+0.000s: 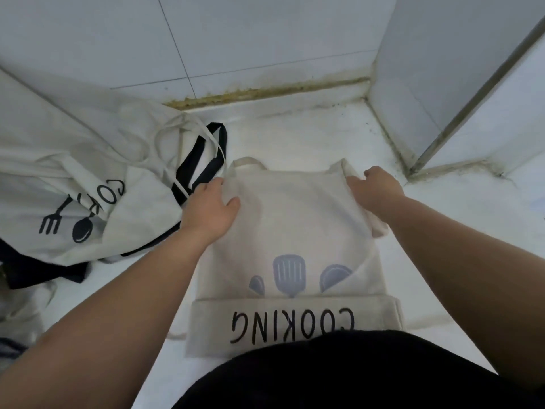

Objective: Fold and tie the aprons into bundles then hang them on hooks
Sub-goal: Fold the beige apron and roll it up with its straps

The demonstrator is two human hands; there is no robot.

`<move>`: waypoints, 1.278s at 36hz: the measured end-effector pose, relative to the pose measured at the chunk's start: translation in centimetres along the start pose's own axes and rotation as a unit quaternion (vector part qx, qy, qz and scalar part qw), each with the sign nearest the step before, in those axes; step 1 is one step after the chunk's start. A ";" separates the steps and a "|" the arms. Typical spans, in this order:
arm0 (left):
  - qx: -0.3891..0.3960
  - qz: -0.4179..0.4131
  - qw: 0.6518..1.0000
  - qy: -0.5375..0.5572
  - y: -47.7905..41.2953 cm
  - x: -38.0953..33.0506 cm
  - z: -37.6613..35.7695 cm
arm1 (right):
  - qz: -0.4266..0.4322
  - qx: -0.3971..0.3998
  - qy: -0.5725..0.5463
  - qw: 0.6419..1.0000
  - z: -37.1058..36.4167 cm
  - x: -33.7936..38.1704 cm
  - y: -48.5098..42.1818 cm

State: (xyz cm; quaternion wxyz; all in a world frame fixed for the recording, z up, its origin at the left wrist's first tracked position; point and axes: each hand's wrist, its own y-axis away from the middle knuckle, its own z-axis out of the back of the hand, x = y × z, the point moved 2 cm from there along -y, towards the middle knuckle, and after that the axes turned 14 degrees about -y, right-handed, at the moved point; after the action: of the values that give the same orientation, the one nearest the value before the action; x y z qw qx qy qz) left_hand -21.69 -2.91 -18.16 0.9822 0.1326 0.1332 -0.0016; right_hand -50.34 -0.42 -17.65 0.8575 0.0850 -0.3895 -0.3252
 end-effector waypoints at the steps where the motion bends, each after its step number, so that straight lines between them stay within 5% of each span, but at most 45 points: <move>1: 0.005 0.003 1.000 0.004 -1.0 -0.2 0.4 | -0.008 0.004 -0.010 1.000 0.0 0.3 -0.6; 14: 0.100 -0.004 0.995 0.029 -9.5 -3.3 0.4 | -0.114 0.088 -0.077 0.987 -2.1 4.2 -6.1; 24: 0.000 0.029 0.978 0.207 -10.5 -4.1 2.2 | -0.110 0.092 -0.106 0.984 -2.6 5.0 -6.1; 27: -0.009 0.062 0.936 0.345 -10.7 -4.4 3.1 | 0.048 -0.003 -0.087 0.995 -1.7 6.2 -5.8; 30: 0.005 0.122 0.848 0.516 -11.0 -4.6 4.1 | 0.199 -0.091 -0.168 0.961 -0.8 7.6 -4.5; 34: -0.084 0.161 0.772 0.609 -10.2 -4.3 5.3 | 0.280 -0.169 -0.201 0.924 -0.2 8.0 -3.8; 39: -0.195 0.123 0.802 0.551 -9.8 -3.4 5.4 | 0.285 -0.196 -0.199 0.917 -0.3 7.0 -3.5; 42: -0.147 0.080 0.883 0.439 -9.8 -3.4 4.8 | 0.252 -0.134 -0.138 0.948 -0.7 6.4 -3.9; 46: -0.069 0.023 0.959 0.272 -9.8 -2.6 3.0 | 0.090 -0.035 -0.057 0.994 -1.2 5.1 -4.4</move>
State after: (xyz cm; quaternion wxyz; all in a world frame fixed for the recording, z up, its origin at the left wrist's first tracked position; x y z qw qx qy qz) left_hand -23.83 -13.22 -17.26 0.9153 0.0627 0.3922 0.0662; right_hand -49.18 -7.15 -17.16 0.8623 0.0009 -0.4323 -0.2639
